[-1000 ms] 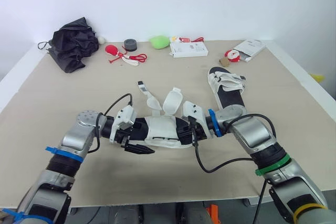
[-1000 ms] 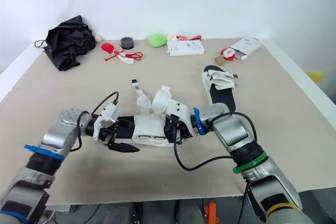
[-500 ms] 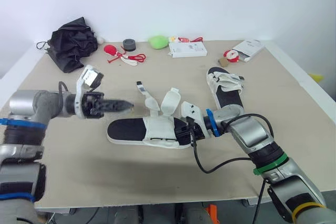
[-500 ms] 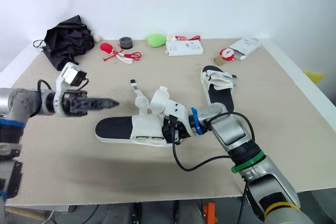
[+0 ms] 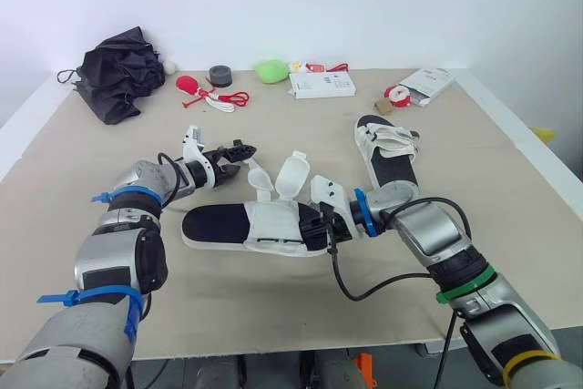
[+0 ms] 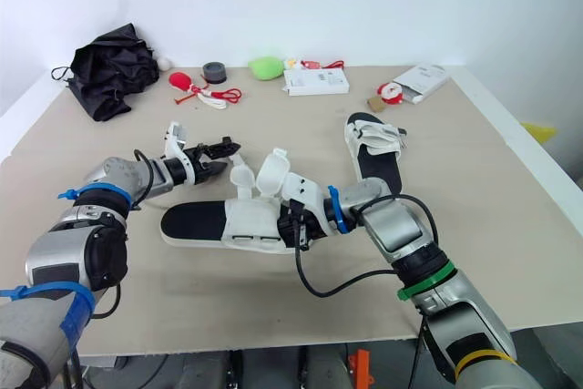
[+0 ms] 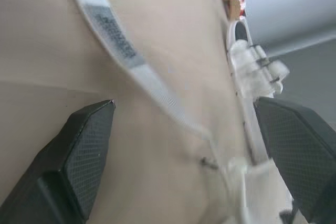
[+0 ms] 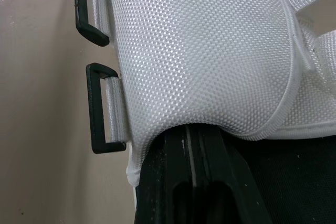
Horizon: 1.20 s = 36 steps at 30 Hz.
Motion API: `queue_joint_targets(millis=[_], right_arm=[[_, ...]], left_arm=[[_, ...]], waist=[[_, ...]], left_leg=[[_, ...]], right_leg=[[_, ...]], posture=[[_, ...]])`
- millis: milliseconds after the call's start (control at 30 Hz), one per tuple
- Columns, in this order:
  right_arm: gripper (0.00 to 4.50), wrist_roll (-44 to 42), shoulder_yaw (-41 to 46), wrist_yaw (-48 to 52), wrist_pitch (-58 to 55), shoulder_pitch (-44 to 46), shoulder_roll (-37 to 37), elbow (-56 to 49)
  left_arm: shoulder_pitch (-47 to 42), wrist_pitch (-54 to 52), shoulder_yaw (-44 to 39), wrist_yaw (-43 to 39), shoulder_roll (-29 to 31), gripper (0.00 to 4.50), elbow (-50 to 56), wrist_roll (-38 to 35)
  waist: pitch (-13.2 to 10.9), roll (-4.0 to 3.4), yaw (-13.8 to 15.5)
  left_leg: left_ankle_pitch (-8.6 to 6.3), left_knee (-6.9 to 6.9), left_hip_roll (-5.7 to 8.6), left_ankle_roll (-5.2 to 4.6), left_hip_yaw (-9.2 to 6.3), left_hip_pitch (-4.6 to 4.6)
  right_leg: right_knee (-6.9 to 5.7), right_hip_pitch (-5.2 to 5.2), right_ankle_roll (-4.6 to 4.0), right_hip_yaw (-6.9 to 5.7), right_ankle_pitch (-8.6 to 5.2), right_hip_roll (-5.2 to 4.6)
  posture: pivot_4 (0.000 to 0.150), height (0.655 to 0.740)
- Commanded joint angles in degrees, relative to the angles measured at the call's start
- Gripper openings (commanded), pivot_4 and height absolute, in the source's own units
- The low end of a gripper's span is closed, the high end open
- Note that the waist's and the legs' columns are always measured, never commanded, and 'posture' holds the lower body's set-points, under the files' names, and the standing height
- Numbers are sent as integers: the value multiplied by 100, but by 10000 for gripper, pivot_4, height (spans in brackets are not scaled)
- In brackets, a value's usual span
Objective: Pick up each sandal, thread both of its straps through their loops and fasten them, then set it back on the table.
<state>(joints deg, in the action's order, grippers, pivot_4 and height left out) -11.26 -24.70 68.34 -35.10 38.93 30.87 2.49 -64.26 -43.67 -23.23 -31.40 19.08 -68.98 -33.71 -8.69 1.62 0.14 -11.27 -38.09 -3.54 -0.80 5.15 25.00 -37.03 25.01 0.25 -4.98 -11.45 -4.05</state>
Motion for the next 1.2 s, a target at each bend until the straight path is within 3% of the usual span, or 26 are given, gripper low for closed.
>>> queue_joint_targets(millis=[33,133,233,333,367,400,500,767,900,1067,1167,1200], right_arm=[[0,322,-316,-104,-173,-183,68,171],[0,337,-316,-104,-172,-190,64,168],[0,329,-322,-111,-196,-185,56,144],[0,324,-327,-131,-206,-208,55,116],[0,320,-323,-132,-208,-217,55,107],[0,319,-321,-138,-216,-232,54,96],[0,313,-324,-133,-217,-268,51,71],[0,304,-318,-151,-243,-258,17,70],[0,194,-174,-182,-253,-368,31,-49],[0,171,77,-401,-1,-733,33,-389],[0,361,-52,-473,150,-835,160,-466],[0,476,-188,-465,237,-908,239,-539]], left_arm=[[-110,540,-105,485,-196,44462,-253,186],[-183,1043,-264,889,-353,44462,-379,209],[-258,1240,-384,1100,-441,37416,-448,226],[-290,1224,-387,998,-479,21144,-438,262],[-291,1199,-365,972,-481,20189,-433,306],[-281,1172,-351,974,-477,13725,-428,342],[-253,1182,-332,988,-471,550,-413,447],[-246,1486,-320,610,-528,550,-190,517],[511,1726,175,-1251,-709,550,2120,200],[1871,1759,859,-2212,-732,550,4957,-112],[2294,1816,1152,-2479,-612,550,5639,-94],[2665,2058,1446,-2930,-389,550,6081,44]], waist=[[0,0,10],[0,0,19],[0,0,17],[0,1,15],[-1,2,15],[-2,3,14],[-3,5,10],[-5,8,11],[-8,13,6],[-8,13,-5],[-7,12,17],[-7,12,22]], left_leg=[[0,1,1,0,-1,-1],[1,1,0,2,-2,-8],[1,3,1,3,-1,-21],[1,8,8,4,2,-25],[1,9,8,4,3,-25],[1,12,9,5,3,-25],[0,25,10,7,7,-24],[9,46,10,24,5,-32],[11,56,7,48,7,-30],[-4,64,-5,83,7,-35],[-7,65,-5,86,5,-36],[-7,65,-6,86,6,-36]], right_leg=[[0,-1,-1,-1,-1,1],[0,-7,-1,-3,0,1],[0,-14,-3,-4,0,-8],[0,-13,0,-4,3,-13],[0,-12,-1,-4,2,-13],[0,-11,-1,-4,2,-13],[1,-5,-6,-4,-2,-11],[1,-5,-13,-6,-6,-9],[3,0,-19,-6,-9,-9],[3,-4,-39,9,-22,13],[3,-8,-23,23,-40,31],[3,-9,-23,23,-41,33]], posture=[[1500,7400],[1500,7400],[1500,7400],[1500,7400],[1500,7400],[1500,7400],[1500,7400],[1500,7400],[1500,7400],[1500,7400],[1500,7400],[1500,7400]])
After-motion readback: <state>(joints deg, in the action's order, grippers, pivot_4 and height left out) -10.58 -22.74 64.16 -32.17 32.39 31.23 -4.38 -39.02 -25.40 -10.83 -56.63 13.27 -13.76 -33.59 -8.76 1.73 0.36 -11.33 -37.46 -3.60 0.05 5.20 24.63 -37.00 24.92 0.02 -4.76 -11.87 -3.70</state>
